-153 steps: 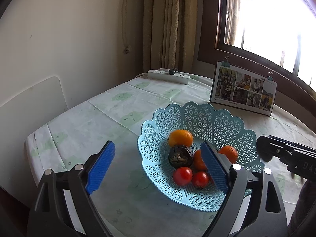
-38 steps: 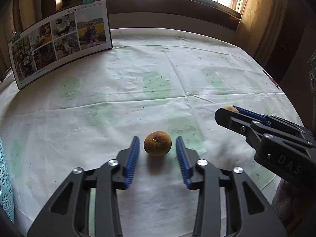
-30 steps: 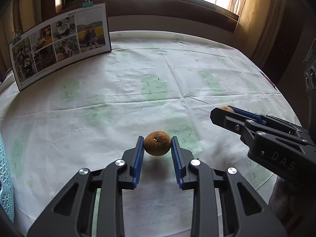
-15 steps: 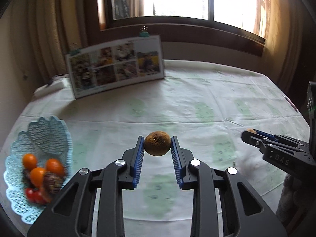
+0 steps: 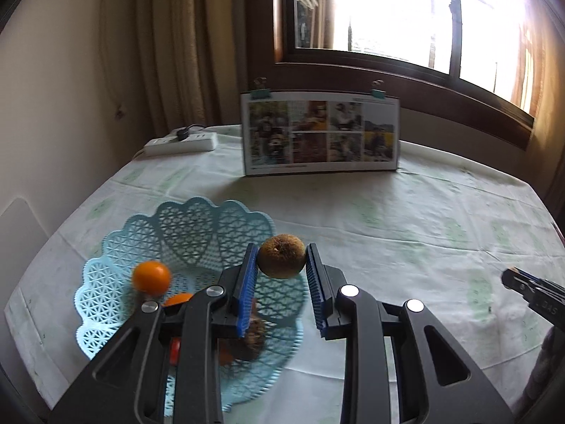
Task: Organize fruits
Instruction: 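Carry the kiwi into the basket with the left gripper and open it, then lower the kiwi into the basket with the right gripper and open it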
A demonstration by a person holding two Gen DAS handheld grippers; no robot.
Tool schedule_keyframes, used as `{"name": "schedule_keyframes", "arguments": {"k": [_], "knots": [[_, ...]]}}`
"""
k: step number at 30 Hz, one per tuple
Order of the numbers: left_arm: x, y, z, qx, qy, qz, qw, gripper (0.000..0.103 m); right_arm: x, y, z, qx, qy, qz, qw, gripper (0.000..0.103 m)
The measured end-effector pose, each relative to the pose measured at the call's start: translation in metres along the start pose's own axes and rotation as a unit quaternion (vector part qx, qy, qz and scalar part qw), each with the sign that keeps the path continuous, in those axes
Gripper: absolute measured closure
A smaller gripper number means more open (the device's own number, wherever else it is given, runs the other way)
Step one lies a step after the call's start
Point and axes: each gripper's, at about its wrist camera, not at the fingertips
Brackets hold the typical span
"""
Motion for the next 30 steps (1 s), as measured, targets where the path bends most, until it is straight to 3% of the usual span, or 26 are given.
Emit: {"name": "schedule_keyframes", "arguments": {"k": [7,11,13,30], "knots": [[0.000,-0.029,0.012,0.018,-0.007,-0.023,0.9995,0.075,0.001,-0.016,-0.001,0.005,0.000,-0.008,1.000,0.075],[0.001,-0.047,0.011,0.021,-0.005,-0.047,0.9986,0.063,0.002,-0.033,0.000,0.012,-0.001,-0.021,1.000,0.075],[0.000,-0.052,0.007,0.024,0.001,-0.051,0.9984,0.062,0.004,-0.043,0.001,0.018,-0.001,-0.031,0.999,0.075],[-0.021,-0.111,-0.020,0.047,0.013,-0.091,0.9946,0.062,0.018,-0.183,0.020,0.122,-0.017,-0.127,0.984,0.075]]}}
Point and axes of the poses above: each gripper's, at about its wrist camera, not at the fingertips, and z roughly the way its jaws point, y to its right, x to its top, and after that the axes turned 1 degree about -y, right-handed
